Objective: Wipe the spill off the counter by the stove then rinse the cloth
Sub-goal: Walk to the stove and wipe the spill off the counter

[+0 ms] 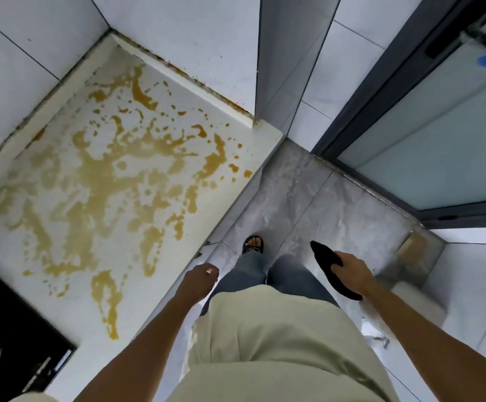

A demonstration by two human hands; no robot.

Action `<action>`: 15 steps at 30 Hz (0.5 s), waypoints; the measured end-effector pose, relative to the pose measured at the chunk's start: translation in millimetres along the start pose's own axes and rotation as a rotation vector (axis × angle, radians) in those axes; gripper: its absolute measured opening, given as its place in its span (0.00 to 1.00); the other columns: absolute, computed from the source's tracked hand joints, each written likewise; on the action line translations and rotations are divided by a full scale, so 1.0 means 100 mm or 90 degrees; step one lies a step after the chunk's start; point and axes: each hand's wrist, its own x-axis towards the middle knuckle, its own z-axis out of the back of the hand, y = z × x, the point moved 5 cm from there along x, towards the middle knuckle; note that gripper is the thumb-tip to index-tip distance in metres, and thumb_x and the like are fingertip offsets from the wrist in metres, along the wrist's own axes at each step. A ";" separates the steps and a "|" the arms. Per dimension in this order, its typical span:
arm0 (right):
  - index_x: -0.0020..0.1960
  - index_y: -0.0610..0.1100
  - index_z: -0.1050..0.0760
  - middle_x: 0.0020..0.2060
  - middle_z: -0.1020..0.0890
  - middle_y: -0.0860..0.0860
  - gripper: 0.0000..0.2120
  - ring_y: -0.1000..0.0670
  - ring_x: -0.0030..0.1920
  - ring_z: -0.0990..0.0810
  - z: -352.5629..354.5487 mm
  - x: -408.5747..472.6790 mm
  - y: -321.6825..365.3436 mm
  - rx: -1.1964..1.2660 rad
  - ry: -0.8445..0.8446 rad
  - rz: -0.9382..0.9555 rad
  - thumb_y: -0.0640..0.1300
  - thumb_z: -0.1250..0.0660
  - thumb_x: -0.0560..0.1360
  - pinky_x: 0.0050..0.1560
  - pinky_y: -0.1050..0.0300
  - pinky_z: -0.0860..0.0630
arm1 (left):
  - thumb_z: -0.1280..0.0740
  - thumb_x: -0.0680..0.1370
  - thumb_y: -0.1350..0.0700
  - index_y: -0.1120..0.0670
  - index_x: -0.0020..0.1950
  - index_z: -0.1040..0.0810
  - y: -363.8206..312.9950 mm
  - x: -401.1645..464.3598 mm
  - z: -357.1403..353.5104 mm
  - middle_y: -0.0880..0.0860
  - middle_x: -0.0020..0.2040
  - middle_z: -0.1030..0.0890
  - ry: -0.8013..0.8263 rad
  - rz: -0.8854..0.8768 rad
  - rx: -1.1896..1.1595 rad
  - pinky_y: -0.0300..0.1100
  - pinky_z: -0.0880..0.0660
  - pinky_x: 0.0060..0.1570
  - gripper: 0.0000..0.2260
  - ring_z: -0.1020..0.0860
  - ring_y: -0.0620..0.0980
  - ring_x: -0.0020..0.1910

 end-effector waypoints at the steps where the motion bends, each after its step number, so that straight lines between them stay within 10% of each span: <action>1: 0.59 0.42 0.22 0.49 0.16 0.44 0.09 0.47 0.42 0.22 0.08 0.02 -0.04 -0.015 0.000 -0.007 0.38 0.39 0.82 0.38 0.59 0.30 | 0.37 0.87 0.52 0.55 0.63 0.16 -0.17 0.04 0.08 0.52 0.53 0.17 -0.002 -0.009 -0.023 0.52 0.22 0.66 0.13 0.18 0.56 0.57; 5: 0.53 0.44 0.25 0.53 0.16 0.41 0.04 0.41 0.48 0.20 0.40 0.18 -0.20 -0.077 0.012 -0.027 0.39 0.39 0.83 0.46 0.53 0.31 | 0.41 0.87 0.53 0.52 0.64 0.17 -0.71 0.13 0.27 0.53 0.64 0.16 -0.026 -0.043 -0.031 0.49 0.23 0.66 0.14 0.18 0.57 0.62; 15: 0.53 0.45 0.23 0.47 0.15 0.42 0.05 0.46 0.42 0.19 1.49 0.87 0.23 -0.129 0.028 0.063 0.39 0.37 0.81 0.40 0.55 0.28 | 0.41 0.86 0.56 0.56 0.59 0.15 -1.11 0.11 0.03 0.53 0.57 0.14 -0.116 0.063 -0.165 0.43 0.24 0.53 0.14 0.17 0.55 0.55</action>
